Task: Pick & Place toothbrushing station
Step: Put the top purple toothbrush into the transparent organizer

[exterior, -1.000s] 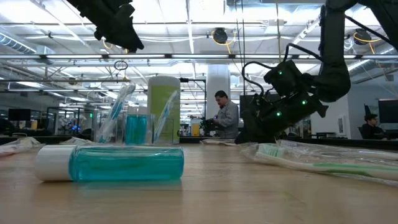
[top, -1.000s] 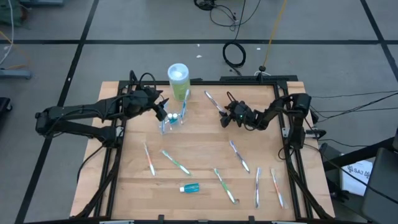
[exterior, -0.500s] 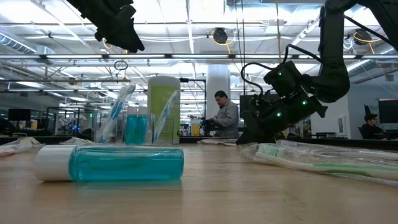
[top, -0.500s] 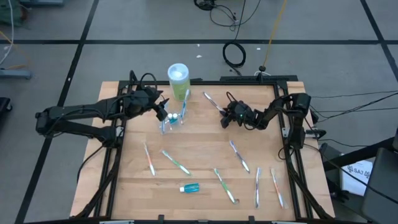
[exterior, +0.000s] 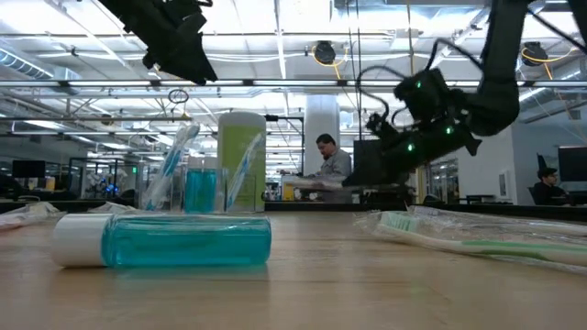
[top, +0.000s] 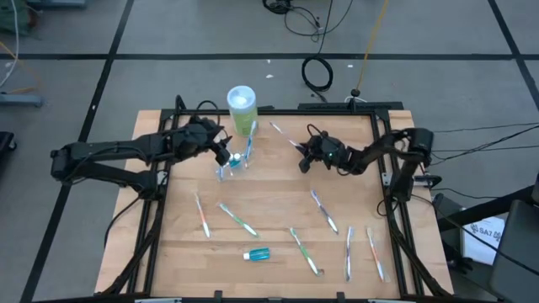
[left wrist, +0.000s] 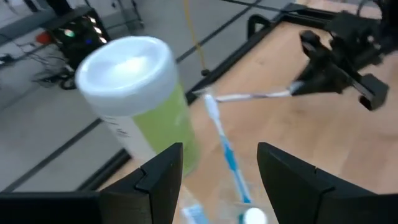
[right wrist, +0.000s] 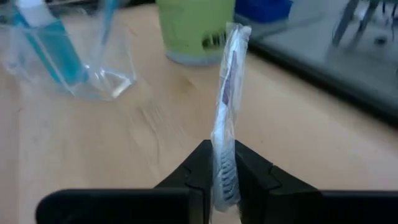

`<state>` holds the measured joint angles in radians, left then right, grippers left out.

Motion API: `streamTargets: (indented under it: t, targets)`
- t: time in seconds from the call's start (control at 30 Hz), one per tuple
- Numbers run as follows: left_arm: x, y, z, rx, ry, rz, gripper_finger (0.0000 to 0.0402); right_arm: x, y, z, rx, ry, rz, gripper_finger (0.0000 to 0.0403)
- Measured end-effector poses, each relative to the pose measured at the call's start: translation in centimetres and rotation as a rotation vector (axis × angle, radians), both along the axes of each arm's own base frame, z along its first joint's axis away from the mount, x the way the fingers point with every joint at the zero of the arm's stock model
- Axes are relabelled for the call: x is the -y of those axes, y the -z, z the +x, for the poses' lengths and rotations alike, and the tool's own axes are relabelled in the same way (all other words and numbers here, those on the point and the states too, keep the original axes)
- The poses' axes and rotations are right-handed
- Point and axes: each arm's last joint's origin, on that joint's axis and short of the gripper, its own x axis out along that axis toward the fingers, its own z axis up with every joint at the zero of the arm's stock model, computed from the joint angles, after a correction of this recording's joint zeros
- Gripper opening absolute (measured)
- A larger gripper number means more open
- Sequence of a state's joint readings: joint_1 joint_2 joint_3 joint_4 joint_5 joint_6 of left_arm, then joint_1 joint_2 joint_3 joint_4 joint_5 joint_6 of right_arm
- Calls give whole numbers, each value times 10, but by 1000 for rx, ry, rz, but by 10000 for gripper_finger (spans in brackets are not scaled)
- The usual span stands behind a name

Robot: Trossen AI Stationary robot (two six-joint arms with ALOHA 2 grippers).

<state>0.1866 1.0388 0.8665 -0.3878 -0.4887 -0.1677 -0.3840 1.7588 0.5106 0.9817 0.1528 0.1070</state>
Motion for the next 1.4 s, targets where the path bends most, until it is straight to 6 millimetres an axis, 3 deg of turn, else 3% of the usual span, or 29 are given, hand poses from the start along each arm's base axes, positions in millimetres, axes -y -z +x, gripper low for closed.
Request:
streamTargets:
  t: [0.27, 0.4, 0.53, 0.73, 0.87, 1.07, 1.3, 1.4]
  targets:
    - [8, 13, 14, -49, 125, -72, 214, -21, -54, -11, -52, -100, -197, 37]
    - [12, 14, 21, -36, 156, -75, 214, -42, -78, -16, -46, -199, -322, 36]
    - [20, 16, 28, -36, 216, -56, 214, -67, -90, -18, -81, -336, -472, 36]
    - [33, 20, 45, 9, 375, -70, 214, -104, -110, 1, -214, -450, -681, 42]
    - [40, 10, 50, 138, 395, -77, 214, -123, -111, 19, -393, -456, -755, 46]
    - [46, -14, 41, 286, 496, -61, 214, -134, -108, 49, -454, -532, -842, 40]
    - [50, -6, 47, 231, 622, -65, 214, -139, -103, 68, -505, -578, -912, 39]
    - [52, 7, 56, 178, 617, -94, 214, -143, -103, 70, -514, -598, -930, 39]
